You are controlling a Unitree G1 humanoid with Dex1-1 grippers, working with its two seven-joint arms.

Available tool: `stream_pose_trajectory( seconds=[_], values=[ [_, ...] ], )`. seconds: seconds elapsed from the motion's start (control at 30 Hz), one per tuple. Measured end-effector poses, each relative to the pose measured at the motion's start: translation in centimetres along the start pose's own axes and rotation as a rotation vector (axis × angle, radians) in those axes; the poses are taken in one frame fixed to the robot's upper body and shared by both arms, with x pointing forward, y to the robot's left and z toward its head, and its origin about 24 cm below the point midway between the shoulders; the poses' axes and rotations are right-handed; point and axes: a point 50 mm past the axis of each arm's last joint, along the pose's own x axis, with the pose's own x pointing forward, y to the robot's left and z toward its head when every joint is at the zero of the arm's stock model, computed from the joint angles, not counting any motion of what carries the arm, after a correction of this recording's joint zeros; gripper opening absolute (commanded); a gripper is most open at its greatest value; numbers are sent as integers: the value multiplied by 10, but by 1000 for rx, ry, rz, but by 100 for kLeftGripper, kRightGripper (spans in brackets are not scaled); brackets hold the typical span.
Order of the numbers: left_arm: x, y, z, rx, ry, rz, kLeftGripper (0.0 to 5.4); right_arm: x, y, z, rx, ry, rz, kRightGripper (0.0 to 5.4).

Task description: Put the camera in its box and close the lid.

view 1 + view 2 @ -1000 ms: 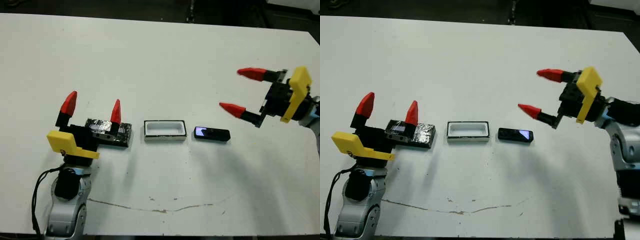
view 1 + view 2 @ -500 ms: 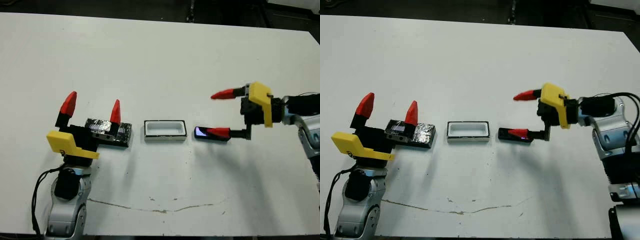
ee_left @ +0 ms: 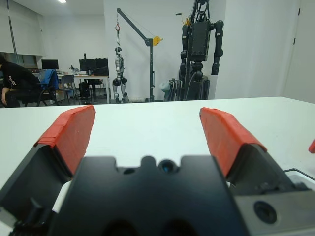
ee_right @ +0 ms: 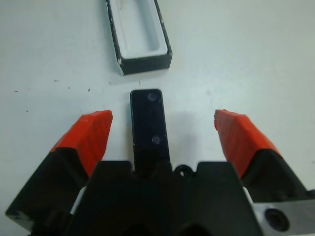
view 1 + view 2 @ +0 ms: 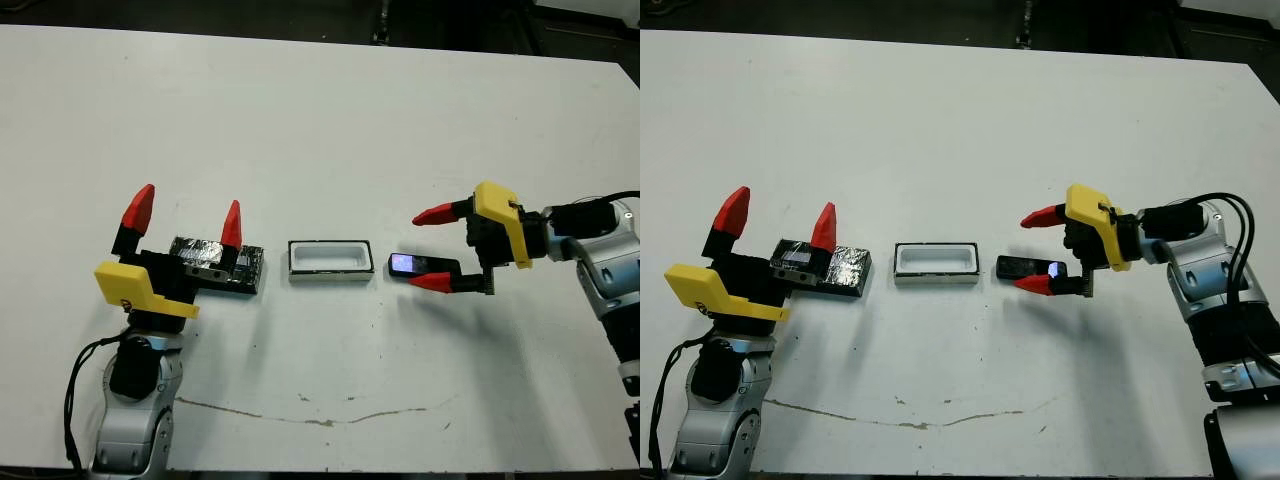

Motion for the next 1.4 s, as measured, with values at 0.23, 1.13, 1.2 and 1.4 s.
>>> stream_pose_trajectory(
  seconds=[0.23, 1.13, 1.2, 1.4],
  values=[
    [0, 0, 0, 0, 0, -2, 540, 5, 2, 0, -58, 59, 18, 530],
    [0, 0, 0, 5, -1, -2, 540, 14, 10, -7, -102, -11, 17, 167],
    [0, 0, 0, 5, -1, -1, 540, 14, 10, -6, -110, -4, 21, 167],
    [-1, 0, 0, 4, -1, 3, 540, 14, 9, -3, -126, 16, 39, 167]
  ],
)
